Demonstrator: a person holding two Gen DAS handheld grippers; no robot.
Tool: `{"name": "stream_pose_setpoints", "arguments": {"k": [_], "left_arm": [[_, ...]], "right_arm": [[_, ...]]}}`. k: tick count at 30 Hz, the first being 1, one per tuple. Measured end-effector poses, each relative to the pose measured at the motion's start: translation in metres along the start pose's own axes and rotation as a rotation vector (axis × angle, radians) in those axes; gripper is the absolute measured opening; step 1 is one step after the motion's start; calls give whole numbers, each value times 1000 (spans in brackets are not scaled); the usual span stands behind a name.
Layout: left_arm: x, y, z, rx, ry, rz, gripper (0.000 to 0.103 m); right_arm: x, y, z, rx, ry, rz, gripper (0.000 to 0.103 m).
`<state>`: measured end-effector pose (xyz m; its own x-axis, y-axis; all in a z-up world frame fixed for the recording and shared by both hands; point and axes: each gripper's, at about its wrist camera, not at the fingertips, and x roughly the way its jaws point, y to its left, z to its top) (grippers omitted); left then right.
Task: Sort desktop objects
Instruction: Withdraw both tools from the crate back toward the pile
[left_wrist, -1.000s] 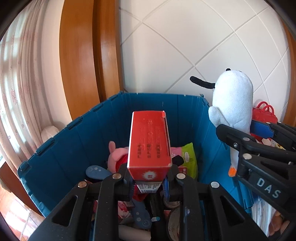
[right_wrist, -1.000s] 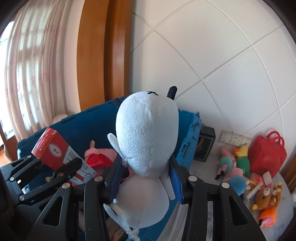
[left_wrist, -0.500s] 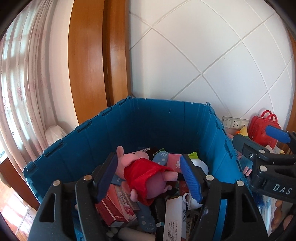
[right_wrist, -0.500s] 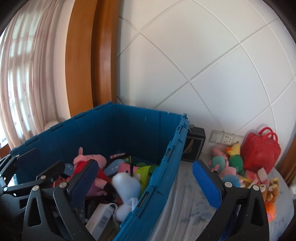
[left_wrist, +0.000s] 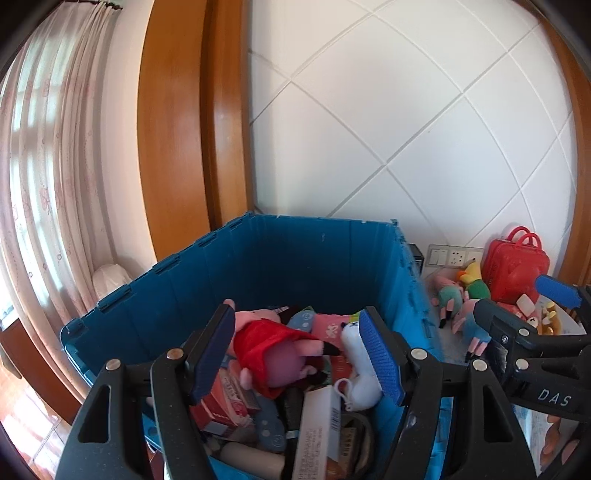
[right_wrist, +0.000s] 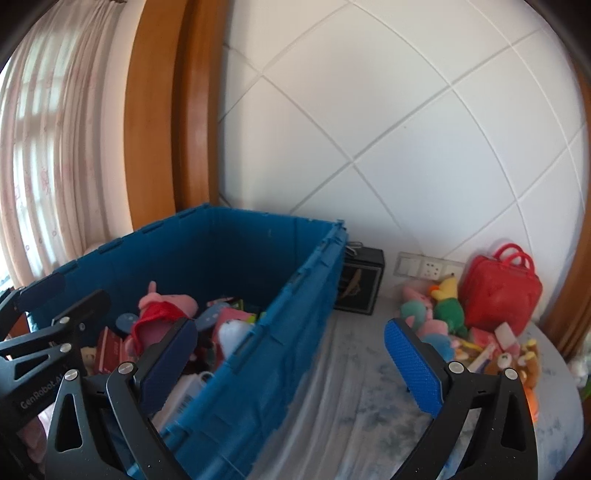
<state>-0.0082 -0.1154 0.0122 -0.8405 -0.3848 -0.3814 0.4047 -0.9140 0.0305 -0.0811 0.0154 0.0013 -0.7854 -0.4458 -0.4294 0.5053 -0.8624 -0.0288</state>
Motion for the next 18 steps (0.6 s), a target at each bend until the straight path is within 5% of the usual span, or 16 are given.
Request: {"name": "stream_pose_setpoints", "arguments": {"k": [9, 18], "left_arm": [[-33, -88, -2, 80, -85, -143, 69], [-24, -192, -12, 122, 3, -265, 69]], "right_arm": [[-40, -86, -25, 83, 11, -117, 103], [-71, -205, -59, 170, 67, -250, 103]]}}
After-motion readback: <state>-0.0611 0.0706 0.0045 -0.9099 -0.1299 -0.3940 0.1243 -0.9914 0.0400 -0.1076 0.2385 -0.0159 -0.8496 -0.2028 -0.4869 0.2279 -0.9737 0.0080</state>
